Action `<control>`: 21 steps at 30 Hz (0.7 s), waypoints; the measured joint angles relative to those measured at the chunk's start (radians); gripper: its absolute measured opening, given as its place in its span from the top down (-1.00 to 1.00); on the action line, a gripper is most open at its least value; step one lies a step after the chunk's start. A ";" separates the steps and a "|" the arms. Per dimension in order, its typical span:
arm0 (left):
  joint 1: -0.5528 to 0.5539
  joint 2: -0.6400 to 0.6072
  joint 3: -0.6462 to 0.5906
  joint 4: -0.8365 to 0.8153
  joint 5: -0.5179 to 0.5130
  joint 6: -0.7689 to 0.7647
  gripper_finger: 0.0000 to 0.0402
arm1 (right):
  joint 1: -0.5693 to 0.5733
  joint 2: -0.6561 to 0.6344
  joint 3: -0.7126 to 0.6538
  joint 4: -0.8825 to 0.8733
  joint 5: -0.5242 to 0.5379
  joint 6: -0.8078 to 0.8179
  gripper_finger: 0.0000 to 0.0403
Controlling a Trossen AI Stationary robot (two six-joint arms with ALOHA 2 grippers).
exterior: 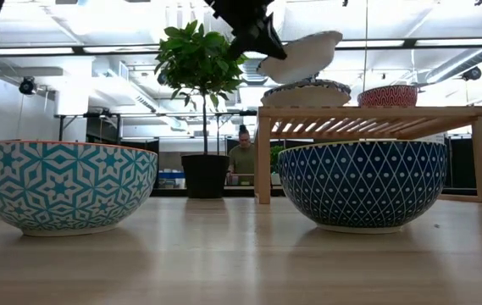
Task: Place and stack bowls onto a shelf
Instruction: Stack the white bowl on top of the white bowl on the shelf
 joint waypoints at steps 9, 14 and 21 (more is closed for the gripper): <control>0.016 0.021 0.000 0.004 0.000 0.002 1.00 | 0.000 0.000 -0.001 0.000 0.000 0.000 0.23; 0.016 0.029 0.000 0.006 0.000 0.002 1.00 | 0.000 0.000 -0.001 0.000 0.000 0.000 0.23; 0.016 0.029 0.000 0.009 0.000 0.004 0.97 | 0.000 0.000 -0.001 0.000 0.000 0.001 0.23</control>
